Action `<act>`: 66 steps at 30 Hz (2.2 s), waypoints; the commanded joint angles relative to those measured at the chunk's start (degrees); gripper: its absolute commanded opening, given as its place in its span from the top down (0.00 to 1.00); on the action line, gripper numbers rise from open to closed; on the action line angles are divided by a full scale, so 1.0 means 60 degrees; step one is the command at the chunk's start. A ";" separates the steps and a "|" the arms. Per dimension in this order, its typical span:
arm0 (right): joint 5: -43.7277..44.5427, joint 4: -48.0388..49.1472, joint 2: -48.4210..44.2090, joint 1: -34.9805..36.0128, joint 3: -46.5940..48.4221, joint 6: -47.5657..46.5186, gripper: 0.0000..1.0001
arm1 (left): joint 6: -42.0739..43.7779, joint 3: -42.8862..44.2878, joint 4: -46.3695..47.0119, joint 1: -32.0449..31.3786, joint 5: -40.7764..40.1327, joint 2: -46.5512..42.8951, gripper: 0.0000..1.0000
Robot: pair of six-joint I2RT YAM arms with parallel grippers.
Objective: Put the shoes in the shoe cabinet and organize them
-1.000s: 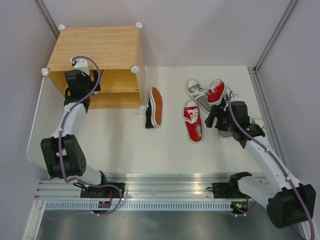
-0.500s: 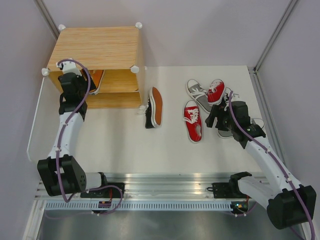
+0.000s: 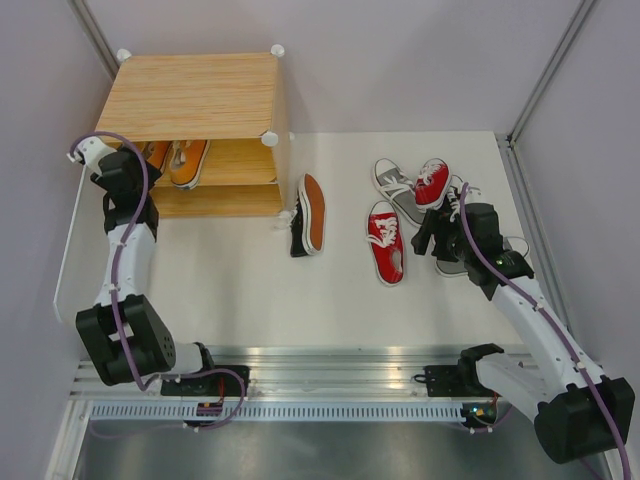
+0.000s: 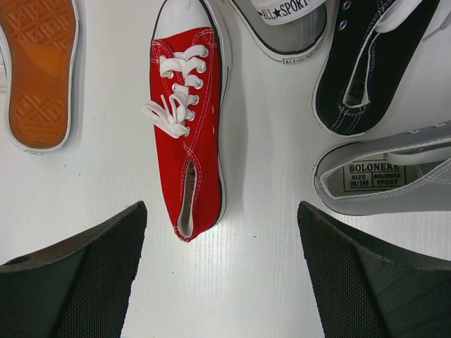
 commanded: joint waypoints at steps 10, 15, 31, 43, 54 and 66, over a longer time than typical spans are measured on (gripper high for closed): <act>0.0180 0.0235 -0.0067 0.0083 0.0004 -0.0220 0.09 | -0.1719 -0.0262 0.2175 0.0064 -0.0670 0.1036 0.37; 0.0151 0.0235 -0.0008 0.0098 0.0019 -0.0235 0.09 | -0.2027 -0.0145 0.2529 0.0050 -0.0670 0.1446 0.37; 0.0180 0.0220 0.0226 0.0098 0.0063 -0.0308 0.09 | -0.2203 0.0470 0.2690 0.0006 -0.1271 0.2545 0.42; 0.0180 0.0220 0.0300 0.0098 0.0063 -0.0323 0.09 | -0.2115 0.0573 0.3159 0.0020 -0.1212 0.2692 0.33; 0.0180 0.0191 0.0417 0.0098 0.0107 -0.0338 0.09 | -0.2364 0.0735 0.2822 0.0006 -0.1241 0.3161 0.74; 0.0180 -0.0029 0.0666 0.0098 0.0209 -0.0381 0.09 | -0.4092 -0.0101 0.3467 -0.0112 -0.3626 0.2429 0.95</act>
